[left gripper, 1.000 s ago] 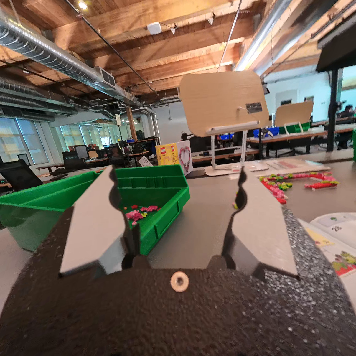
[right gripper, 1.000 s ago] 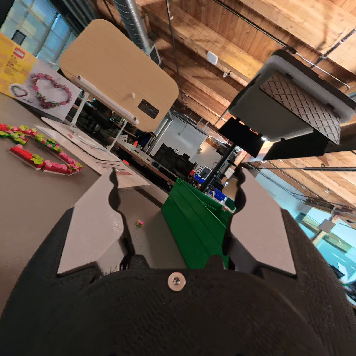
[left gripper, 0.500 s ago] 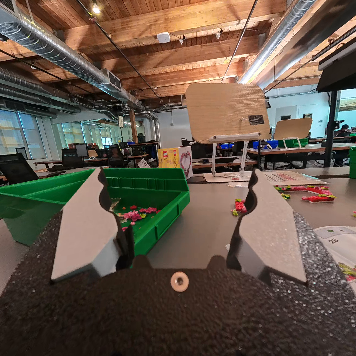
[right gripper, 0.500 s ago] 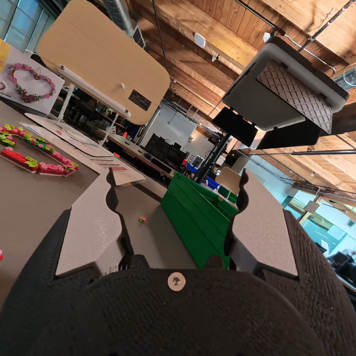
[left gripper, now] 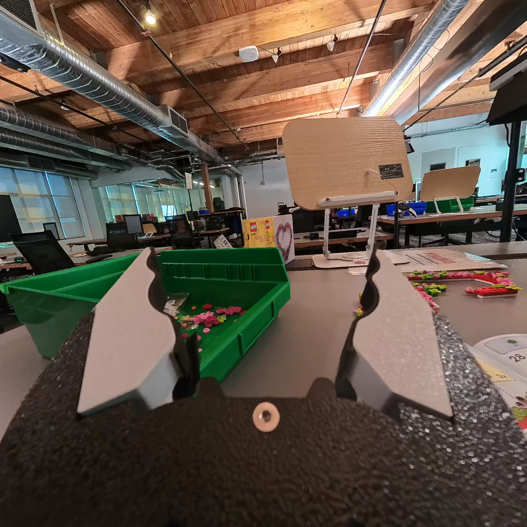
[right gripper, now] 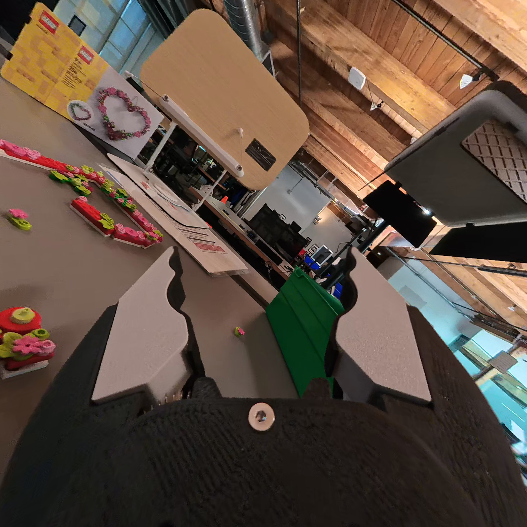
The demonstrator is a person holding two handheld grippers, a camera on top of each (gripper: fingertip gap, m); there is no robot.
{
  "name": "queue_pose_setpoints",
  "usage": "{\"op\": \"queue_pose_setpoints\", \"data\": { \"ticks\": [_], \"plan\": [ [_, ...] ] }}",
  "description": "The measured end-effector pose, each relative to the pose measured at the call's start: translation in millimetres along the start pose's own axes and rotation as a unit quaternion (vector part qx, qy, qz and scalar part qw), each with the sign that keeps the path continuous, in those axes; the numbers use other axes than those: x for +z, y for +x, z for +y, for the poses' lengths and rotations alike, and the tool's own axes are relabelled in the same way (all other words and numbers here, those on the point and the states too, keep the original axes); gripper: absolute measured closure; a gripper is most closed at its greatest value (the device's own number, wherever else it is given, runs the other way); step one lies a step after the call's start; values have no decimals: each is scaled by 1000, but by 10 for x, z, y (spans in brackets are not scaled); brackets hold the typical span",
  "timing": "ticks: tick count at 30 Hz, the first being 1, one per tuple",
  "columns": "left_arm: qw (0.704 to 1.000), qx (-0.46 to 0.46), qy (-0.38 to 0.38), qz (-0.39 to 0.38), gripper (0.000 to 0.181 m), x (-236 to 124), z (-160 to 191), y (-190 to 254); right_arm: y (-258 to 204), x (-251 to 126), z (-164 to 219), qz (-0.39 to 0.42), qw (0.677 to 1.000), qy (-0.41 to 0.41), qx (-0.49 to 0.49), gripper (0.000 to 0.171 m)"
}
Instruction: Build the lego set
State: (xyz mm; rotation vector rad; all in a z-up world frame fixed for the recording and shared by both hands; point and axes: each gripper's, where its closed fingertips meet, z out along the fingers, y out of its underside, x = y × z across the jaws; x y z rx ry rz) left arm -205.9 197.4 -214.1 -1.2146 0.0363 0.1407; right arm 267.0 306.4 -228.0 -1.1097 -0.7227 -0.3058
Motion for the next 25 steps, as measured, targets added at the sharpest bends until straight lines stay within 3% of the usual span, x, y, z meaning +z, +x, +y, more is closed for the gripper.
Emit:
{"op": "queue_pose_setpoints", "data": {
  "ticks": [12,16,19,22,25],
  "plan": [
    [1000,23,14,-9,43,-37,-73,9,-142,-11,-115,-36,999,26,10,63],
    [997,58,36,-37,62,-106,-284,-51,-124,-21,-118,-34,999,28,18,64],
    [997,73,-31,-14,108,1,-473,-90,-136,-21,-115,-37,999,26,18,65],
    [989,87,-118,30,137,266,-588,-266,-160,-17,-128,-42,998,28,21,65],
    [955,8,-286,82,132,590,-279,-419,-193,-14,-135,-49,998,29,20,66]
  ]
}}
